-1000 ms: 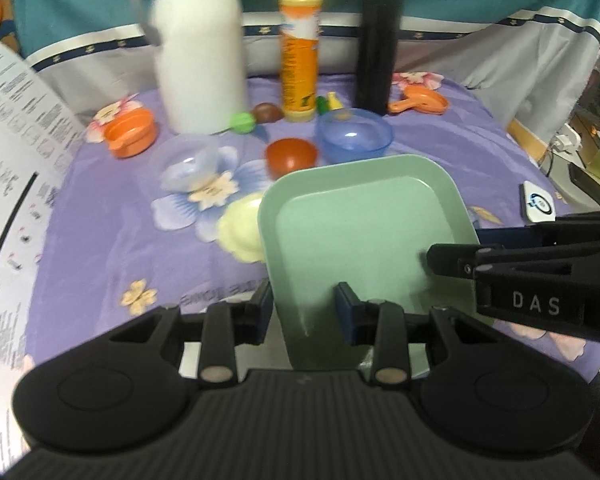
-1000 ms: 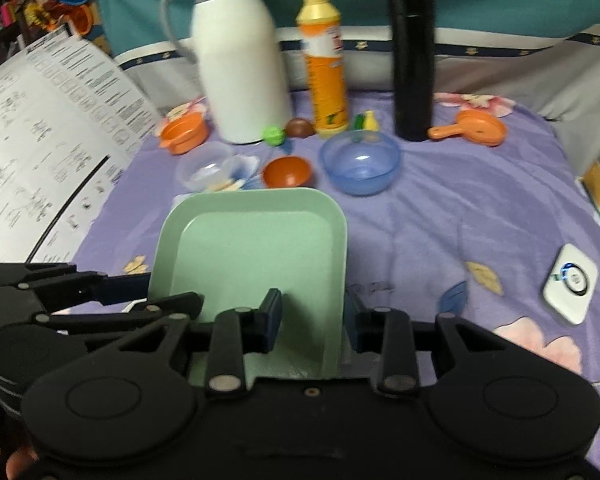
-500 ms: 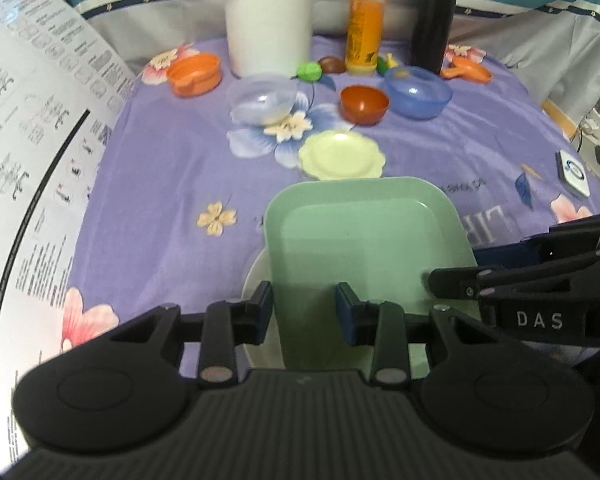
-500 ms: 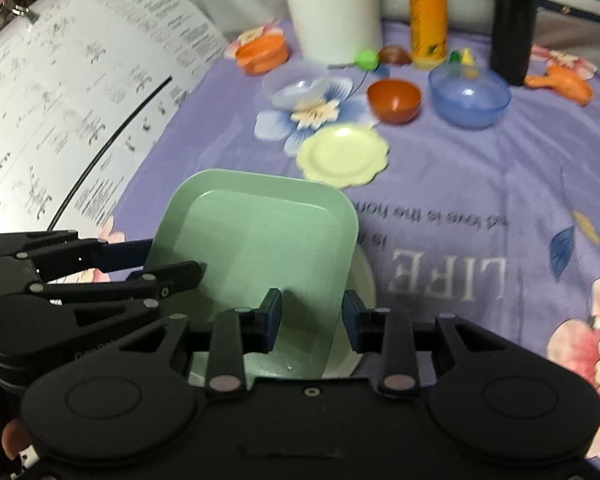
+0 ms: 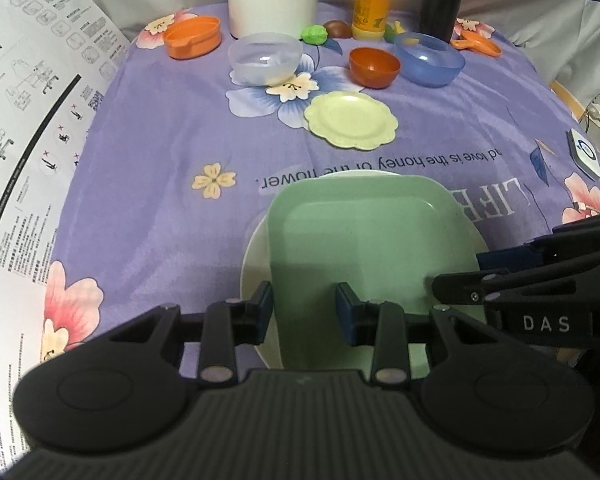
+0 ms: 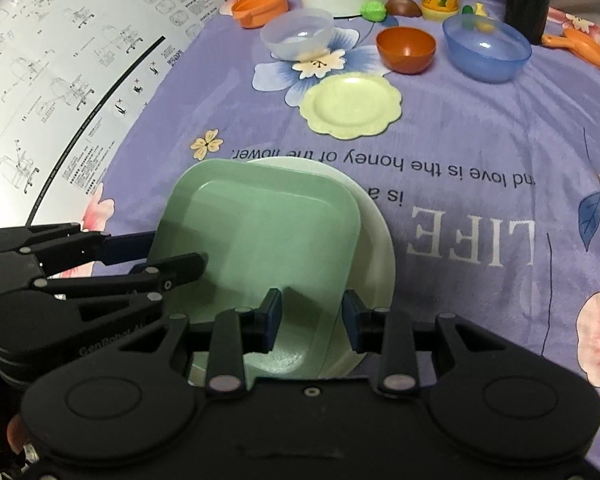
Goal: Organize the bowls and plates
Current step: 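Carry the green plate onto the white plate and release it, then move the right gripper to the yellow scalloped plate and grasp its rim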
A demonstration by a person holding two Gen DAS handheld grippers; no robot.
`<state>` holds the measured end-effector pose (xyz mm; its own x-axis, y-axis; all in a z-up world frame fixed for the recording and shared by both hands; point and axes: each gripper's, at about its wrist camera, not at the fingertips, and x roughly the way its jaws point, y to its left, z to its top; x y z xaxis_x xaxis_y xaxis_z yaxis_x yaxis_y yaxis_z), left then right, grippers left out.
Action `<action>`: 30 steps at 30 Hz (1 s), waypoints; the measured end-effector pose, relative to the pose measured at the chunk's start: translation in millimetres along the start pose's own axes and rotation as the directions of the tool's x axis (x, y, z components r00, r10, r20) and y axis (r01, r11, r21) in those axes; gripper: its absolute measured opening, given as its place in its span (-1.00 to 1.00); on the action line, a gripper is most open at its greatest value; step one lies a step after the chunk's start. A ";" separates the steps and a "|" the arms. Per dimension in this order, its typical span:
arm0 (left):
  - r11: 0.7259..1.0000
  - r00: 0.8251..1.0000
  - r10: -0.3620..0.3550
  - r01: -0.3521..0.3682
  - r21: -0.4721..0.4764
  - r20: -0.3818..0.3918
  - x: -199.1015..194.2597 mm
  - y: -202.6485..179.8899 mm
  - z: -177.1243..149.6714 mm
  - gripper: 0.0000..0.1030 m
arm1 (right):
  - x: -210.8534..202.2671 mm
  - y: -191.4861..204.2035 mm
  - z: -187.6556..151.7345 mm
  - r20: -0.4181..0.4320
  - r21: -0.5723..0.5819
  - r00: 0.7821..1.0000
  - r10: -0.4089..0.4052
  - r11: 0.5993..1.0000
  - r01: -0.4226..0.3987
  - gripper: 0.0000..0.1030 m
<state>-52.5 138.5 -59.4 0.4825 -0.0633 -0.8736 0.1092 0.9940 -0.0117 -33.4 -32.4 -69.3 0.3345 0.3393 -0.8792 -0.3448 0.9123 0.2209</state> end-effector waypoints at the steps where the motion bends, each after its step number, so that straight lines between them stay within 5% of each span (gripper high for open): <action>1: 1.000 1.000 -0.002 0.002 0.001 0.000 0.6 0.0 0.1 -0.35 | 1.0 -0.3 0.1 -0.002 0.001 1.000 0.002 1.000 -0.002 -0.32; 4: 1.000 1.000 0.000 0.000 0.004 0.025 -3.2 -0.7 0.4 -0.02 | 1.7 -1.1 -0.3 0.003 -0.001 1.000 0.003 1.000 -0.003 -0.23; 7: 0.999 0.996 0.050 -0.049 -0.005 0.078 -11.9 3.7 0.9 0.42 | -5.2 -5.5 2.3 0.037 0.010 0.999 0.002 1.000 -0.002 0.13; 9: 0.998 0.991 0.060 -0.056 -0.034 0.116 -18.5 10.8 1.2 0.94 | -13.7 -12.7 3.0 0.076 0.027 0.997 -0.001 1.000 -0.001 0.67; 10: 0.998 0.989 0.054 -0.048 -0.047 0.135 -21.8 14.0 0.8 1.00 | -18.9 -16.7 2.8 0.098 0.036 0.995 0.003 0.999 -0.006 0.77; 12: 0.997 0.987 0.044 -0.035 -0.063 0.157 -25.6 18.0 2.2 1.00 | -26.7 -23.5 1.6 0.132 0.051 0.991 0.010 0.999 -0.016 1.00; 30: 0.994 0.985 0.015 0.004 -0.110 0.175 -13.1 14.9 20.1 1.00 | -38.2 -47.8 -0.9 0.185 0.136 0.982 -0.040 0.991 0.015 1.00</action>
<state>-39.7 152.2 -38.4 0.6284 -0.0626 -0.7753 0.0146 0.9975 -0.0687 -30.4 -89.1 -46.7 0.5045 0.3390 -0.7941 -0.2177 0.9399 0.2630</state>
